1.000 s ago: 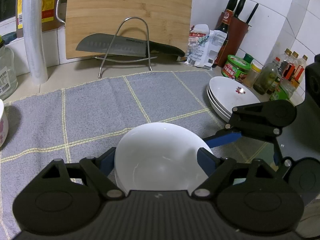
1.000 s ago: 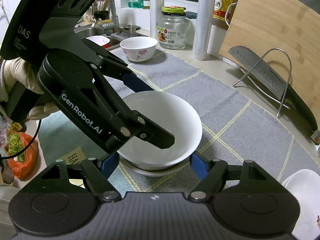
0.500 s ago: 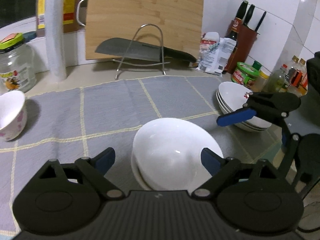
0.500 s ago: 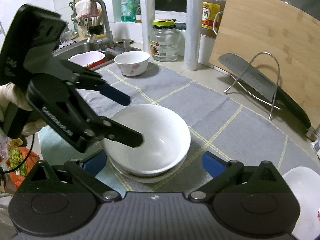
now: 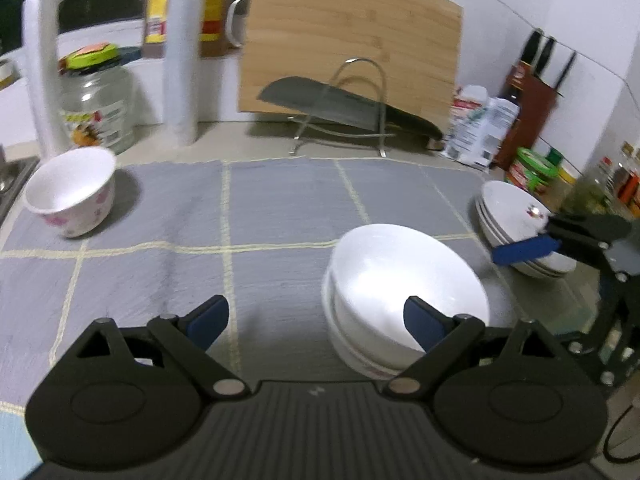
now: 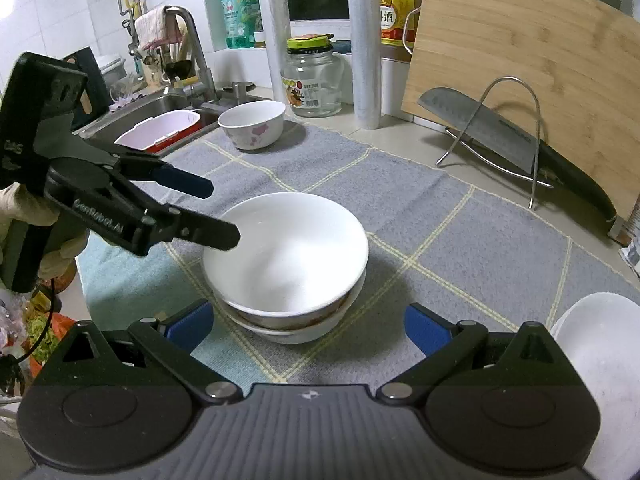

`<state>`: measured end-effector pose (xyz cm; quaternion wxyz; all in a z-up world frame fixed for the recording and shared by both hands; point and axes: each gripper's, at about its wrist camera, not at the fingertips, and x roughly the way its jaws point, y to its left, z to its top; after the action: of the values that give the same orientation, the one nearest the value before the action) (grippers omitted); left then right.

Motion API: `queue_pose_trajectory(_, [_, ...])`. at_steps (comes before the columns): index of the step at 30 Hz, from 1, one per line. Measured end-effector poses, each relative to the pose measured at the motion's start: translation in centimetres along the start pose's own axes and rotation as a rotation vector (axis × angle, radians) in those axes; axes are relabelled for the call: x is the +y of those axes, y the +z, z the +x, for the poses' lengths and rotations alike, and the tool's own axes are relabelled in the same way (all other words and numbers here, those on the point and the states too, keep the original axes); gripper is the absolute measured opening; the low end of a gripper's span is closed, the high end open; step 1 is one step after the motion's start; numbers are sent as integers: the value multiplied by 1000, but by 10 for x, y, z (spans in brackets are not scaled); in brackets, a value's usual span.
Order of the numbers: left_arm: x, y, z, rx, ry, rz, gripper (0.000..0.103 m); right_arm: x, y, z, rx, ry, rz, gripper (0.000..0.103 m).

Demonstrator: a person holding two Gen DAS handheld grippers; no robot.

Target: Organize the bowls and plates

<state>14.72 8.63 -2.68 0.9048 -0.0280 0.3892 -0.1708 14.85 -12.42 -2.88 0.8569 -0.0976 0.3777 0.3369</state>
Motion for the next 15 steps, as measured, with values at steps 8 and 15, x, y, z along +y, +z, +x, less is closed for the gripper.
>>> queue_pose_trajectory(8, [4,-5,-4,-5,27,-16,94,-3,-1,-1,-4,6,-1,103])
queue_pose_trajectory(15, [3,-4,-23,-54,86,13,96,-6,10,-5,-45,7,-6,103])
